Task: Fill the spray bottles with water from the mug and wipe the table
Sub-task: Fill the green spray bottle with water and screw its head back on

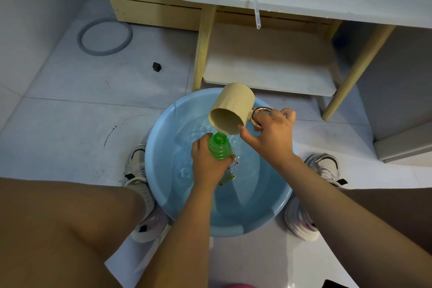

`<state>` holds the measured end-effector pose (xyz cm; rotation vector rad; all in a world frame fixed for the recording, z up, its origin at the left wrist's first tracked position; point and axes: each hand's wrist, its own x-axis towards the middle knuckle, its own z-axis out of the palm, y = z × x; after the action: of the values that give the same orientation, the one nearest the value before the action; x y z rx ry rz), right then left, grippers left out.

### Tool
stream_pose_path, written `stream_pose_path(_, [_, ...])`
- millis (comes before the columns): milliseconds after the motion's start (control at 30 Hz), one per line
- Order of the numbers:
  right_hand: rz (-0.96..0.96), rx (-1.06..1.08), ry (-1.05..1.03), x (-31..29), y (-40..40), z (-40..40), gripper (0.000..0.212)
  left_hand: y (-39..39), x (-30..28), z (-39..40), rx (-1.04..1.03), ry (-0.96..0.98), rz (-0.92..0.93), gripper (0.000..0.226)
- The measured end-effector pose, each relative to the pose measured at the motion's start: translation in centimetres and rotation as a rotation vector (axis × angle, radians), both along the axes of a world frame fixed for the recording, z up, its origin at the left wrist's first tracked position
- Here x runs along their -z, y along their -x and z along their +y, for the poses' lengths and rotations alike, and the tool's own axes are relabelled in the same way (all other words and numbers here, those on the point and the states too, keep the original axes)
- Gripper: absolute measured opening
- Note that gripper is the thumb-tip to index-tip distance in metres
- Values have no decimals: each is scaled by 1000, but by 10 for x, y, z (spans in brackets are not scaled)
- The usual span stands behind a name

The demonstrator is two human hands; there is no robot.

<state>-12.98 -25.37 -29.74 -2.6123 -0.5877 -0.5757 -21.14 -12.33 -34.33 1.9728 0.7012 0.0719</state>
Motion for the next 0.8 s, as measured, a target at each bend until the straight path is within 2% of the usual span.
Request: stream_pose_path(800, [-214,-81,20,3,-2,-1,42,-2,1,0,8,-37,10,77])
